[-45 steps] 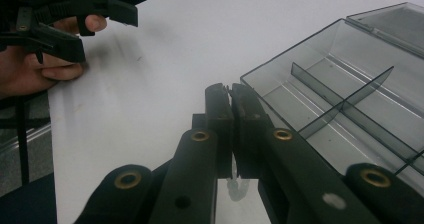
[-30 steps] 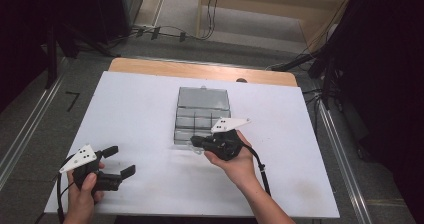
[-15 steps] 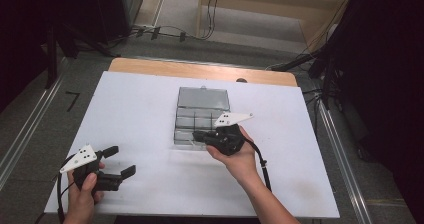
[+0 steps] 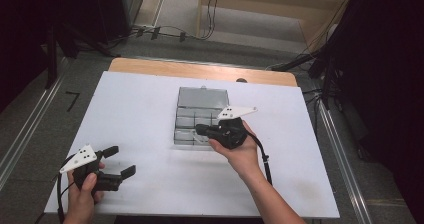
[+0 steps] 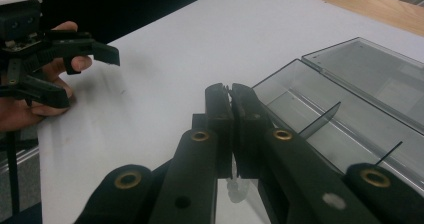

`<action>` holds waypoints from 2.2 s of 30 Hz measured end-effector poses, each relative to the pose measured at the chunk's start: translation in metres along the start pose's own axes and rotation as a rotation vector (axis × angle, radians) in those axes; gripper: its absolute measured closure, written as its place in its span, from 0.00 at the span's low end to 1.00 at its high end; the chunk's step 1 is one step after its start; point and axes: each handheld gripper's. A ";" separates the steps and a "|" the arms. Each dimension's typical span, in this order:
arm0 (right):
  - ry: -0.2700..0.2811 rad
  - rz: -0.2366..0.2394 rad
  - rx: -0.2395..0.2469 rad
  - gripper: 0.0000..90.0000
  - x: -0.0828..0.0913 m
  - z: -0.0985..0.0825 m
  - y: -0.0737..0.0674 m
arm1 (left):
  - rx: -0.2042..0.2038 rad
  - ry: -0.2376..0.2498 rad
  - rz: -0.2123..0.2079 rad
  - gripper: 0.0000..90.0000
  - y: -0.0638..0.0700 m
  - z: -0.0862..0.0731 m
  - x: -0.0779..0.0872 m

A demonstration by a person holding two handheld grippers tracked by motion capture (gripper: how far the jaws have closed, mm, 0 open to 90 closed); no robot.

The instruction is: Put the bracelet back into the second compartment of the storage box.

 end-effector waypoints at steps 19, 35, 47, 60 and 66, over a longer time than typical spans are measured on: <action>0.015 -0.031 -0.025 0.95 0.005 0.007 0.015 | 0.003 0.002 -0.001 0.00 0.000 0.000 0.000; 0.009 -0.052 -0.046 0.95 0.003 0.011 0.028 | 0.003 0.002 -0.003 0.00 0.000 0.000 0.000; 0.007 -0.073 -0.056 0.95 0.001 0.016 0.039 | 0.003 0.004 -0.004 0.00 0.000 0.000 0.000; 0.015 -0.092 -0.085 0.95 -0.004 0.014 0.052 | -0.001 0.000 -0.004 0.00 0.000 0.000 0.000; 0.004 -0.105 -0.094 0.95 -0.009 0.015 0.058 | -0.005 -0.004 -0.004 0.00 0.000 0.000 0.000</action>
Point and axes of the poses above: each handheld gripper's, and its own axes: x roughly backward along the jaws, z roughly out of its top, y roughly to its right, and after that the axes turned 4 degrees about -y, right-handed
